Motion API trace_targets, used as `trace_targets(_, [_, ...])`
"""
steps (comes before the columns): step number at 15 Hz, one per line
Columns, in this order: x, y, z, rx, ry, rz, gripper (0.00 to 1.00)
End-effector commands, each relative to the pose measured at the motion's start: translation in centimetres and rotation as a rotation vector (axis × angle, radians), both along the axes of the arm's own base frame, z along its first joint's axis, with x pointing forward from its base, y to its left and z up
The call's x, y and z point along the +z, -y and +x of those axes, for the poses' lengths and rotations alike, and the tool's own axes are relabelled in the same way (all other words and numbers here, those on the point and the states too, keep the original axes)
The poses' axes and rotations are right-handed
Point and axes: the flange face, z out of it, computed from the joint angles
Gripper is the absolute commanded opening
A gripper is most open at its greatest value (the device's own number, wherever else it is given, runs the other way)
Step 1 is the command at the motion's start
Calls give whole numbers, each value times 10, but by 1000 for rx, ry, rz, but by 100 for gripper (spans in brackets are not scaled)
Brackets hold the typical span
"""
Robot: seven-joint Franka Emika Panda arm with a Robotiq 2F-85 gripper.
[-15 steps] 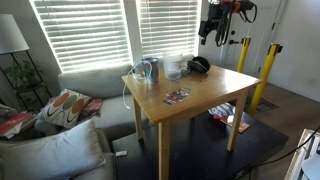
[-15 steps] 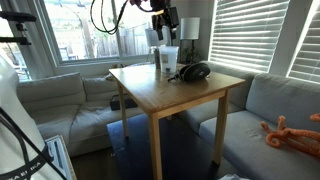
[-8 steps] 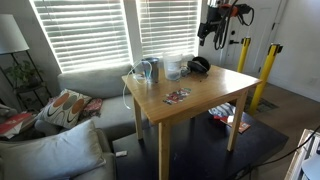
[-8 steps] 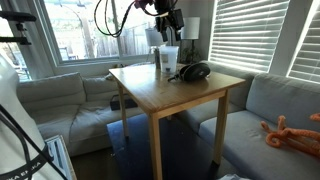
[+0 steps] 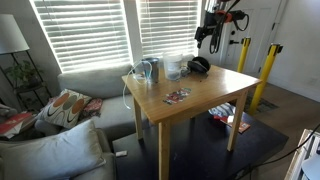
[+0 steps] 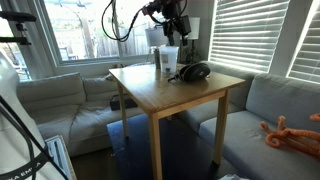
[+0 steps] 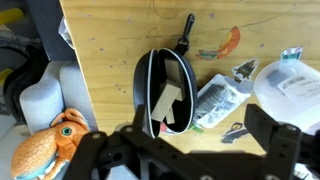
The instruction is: Pick up the two wooden blocks from the black glasses case and put them on the table
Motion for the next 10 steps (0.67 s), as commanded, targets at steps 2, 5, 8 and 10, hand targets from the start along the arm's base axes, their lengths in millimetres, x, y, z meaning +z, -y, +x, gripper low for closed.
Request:
trace_targets(2, [-19, 19, 31, -54, 13, 18, 82])
trace_targets(5, [-33, 30, 45, -84, 1, 26, 79])
trace_targets(8, [-45, 34, 56, -99, -23, 38, 71])
trace_targets(10, [-52, 34, 62, -104, -36, 35, 56])
